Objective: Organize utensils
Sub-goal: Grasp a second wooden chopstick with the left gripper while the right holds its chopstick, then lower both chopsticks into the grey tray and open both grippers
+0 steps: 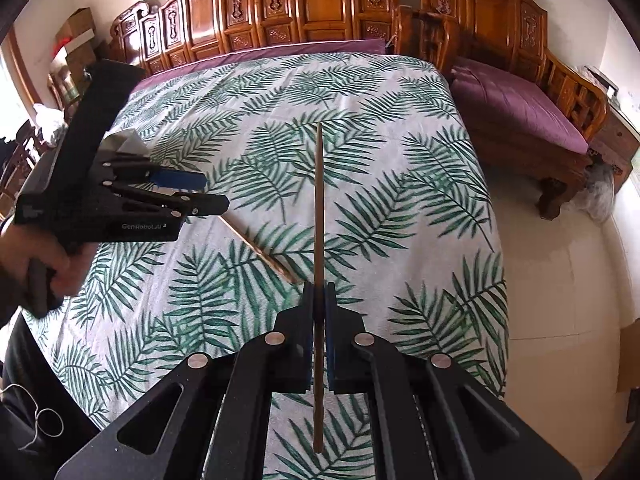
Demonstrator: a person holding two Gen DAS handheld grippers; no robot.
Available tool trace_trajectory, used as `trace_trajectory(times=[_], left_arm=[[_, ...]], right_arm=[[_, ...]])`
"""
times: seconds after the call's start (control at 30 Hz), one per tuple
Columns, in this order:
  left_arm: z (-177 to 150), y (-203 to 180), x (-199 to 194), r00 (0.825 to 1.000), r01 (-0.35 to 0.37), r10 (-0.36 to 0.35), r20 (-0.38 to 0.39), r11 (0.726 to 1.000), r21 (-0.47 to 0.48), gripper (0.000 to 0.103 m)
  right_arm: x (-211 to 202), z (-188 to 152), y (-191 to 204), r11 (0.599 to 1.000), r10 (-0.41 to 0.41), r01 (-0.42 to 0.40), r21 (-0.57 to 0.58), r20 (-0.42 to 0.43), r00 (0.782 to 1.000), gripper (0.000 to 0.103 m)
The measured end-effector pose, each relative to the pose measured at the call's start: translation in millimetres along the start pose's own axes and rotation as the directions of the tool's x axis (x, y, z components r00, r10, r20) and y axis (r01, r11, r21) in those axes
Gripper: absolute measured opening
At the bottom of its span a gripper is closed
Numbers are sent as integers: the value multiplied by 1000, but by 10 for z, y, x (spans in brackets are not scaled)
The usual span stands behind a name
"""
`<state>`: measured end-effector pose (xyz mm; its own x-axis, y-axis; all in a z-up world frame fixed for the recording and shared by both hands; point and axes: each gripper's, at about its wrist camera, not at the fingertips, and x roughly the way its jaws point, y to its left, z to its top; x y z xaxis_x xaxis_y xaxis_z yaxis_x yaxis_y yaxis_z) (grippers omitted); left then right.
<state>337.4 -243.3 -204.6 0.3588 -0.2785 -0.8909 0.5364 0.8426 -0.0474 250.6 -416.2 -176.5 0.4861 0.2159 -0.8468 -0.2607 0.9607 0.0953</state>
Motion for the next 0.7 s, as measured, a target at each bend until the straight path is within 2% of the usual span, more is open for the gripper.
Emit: trace_trajectory(times=[0.07, 0.2, 0.23, 0.3, 0.5, 0.57, 0.67, 0.7], left_arm=[[35, -16, 43, 999, 33, -33, -12, 998, 54, 44], [40, -133, 200, 988, 129, -113, -106, 980, 153, 44], [16, -159, 231, 986, 136, -115, -123, 975, 175, 45], [-32, -235, 253, 986, 133, -106, -127, 964, 232, 50], [-86, -335, 232, 989, 95, -59, -135, 954, 284, 48], [-111, -361, 239, 988, 94, -53, -142, 950, 298, 45], [-129, -264, 235, 988, 75, -38, -147, 963, 258, 24], [-104, -211, 266, 988, 78, -41, -151, 966, 246, 12]], right_arm=[[-6, -6, -57, 1000, -7, 7, 9, -1, 1000, 6], [-14, 4, -133, 1000, -19, 19, 21, -4, 1000, 6], [-11, 8, -141, 1000, -21, 21, 20, -4, 1000, 6], [-15, 20, -143, 1000, -22, 23, 19, -4, 1000, 6], [-3, 57, -89, 1000, -22, 22, 9, -6, 1000, 6], [-1, 62, -68, 1000, -21, 21, 6, -5, 1000, 6], [-2, 72, -39, 1000, -18, 18, 4, -4, 1000, 6], [0, 68, -35, 1000, -18, 18, 3, -5, 1000, 6]])
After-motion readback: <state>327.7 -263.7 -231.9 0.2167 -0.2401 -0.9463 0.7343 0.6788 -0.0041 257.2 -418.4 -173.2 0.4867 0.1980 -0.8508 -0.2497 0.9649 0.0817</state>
